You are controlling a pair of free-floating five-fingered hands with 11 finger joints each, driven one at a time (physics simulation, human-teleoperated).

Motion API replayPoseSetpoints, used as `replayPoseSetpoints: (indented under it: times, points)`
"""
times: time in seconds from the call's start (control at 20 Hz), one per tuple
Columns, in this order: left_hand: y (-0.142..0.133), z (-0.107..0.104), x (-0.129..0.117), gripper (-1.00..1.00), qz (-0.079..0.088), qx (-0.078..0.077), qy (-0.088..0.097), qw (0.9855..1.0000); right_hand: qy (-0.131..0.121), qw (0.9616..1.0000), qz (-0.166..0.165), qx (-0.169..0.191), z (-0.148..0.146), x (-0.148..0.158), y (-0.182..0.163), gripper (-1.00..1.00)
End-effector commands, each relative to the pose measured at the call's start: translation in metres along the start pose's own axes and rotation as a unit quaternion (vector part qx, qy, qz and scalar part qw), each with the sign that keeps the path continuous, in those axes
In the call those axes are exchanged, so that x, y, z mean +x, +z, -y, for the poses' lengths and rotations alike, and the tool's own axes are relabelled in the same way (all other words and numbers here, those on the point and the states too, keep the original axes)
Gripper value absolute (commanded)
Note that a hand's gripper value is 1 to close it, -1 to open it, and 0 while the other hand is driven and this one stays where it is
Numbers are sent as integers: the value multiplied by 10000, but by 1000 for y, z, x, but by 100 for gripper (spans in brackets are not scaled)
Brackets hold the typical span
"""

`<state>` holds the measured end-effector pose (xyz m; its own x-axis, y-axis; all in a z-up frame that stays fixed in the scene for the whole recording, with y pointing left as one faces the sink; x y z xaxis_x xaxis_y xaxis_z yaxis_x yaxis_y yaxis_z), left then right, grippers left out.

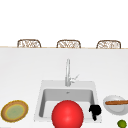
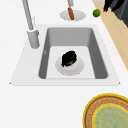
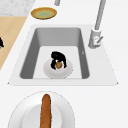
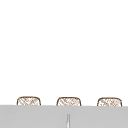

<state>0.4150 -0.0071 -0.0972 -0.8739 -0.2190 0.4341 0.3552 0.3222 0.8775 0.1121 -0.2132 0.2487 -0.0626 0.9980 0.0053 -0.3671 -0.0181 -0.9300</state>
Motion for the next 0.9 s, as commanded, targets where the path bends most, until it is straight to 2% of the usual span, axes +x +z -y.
replayPoseSetpoints:
  times: [0.0, 0.05, 0.1, 0.15, 0.3, 0.35, 0.4, 0.55, 0.85]
  points:
    - [10, 12, -8, -100, 8, 320, 280, 9991, 0, 10000, 0, 0, 0, 0, 0, 0]
    - [5, -3, -1, -100, 27, 108, 31, 9999, 0, 10000, 0, 0, 0, 0, 0, 0]
    - [-4, -5, 25, -100, 28, 104, -402, 9991, 0, 10000, 0, 0, 0, 0, 0, 0]
    - [2, -20, 26, -100, 235, 51, -565, 9981, 0, 10000, 0, 0, 0, 0, 0, 0]
    - [2, -47, 29, -100, 460, -144, -205, 9986, 0, 10000, 0, 0, 0, 0, 0, 0]
    - [0, -53, 33, -100, 383, -197, -110, 9990, 0, 10000, 0, 0, 0, 0, 0, 0]
    - [2, -55, 39, -100, 336, -255, -125, 9990, 0, 10000, 0, 0, 0, 0, 0, 0]
    - [7, -75, 52, -100, 480, -232, -85, 9985, 0, 10000, 0, 0, 0, 0, 0, 0]
    - [22, -107, 75, -100, 501, -213, -50, 9985, 0, 10000, 0, 0, 0, 0, 0, 0]
